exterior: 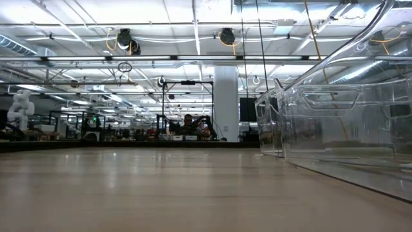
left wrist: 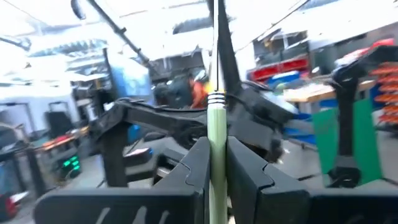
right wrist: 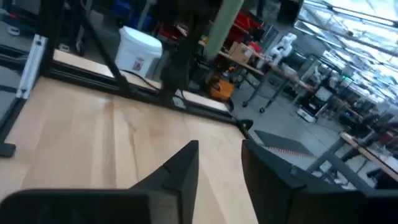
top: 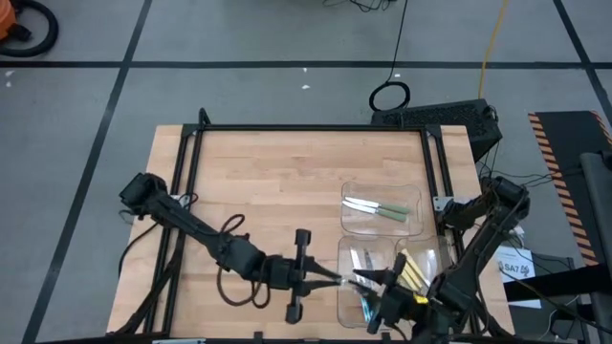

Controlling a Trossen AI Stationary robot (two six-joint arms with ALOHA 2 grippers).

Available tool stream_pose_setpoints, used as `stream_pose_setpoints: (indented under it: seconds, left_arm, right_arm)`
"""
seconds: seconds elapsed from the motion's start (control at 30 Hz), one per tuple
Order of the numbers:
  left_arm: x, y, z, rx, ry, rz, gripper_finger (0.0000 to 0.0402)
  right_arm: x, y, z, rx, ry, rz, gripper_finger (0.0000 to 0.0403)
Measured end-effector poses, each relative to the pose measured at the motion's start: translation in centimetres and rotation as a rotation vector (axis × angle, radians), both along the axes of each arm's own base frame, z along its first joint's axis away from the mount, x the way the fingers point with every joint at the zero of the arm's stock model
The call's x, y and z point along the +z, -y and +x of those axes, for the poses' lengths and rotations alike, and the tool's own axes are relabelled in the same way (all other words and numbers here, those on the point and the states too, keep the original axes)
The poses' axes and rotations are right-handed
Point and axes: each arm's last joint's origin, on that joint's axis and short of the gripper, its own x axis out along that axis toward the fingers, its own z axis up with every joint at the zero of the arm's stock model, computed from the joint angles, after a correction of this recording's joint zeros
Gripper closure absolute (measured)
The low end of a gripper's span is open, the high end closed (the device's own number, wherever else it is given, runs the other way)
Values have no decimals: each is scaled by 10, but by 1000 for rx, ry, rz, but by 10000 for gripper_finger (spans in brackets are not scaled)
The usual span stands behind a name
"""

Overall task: Sort silverware by color (type)
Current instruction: Put the green knife into the top transparent bin

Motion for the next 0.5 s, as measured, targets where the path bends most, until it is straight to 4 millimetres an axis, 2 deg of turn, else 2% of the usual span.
stream_pose_setpoints:
  seconds: [0.23,0.5]
  left_arm:
    - [-27,2,-8,-91,46,-5,366]
    - [-50,16,6,-110,98,6,367]
  right_arm:
    - [18,-4,21,217,3,60,258]
    - [19,12,42,265,-10,95,255]
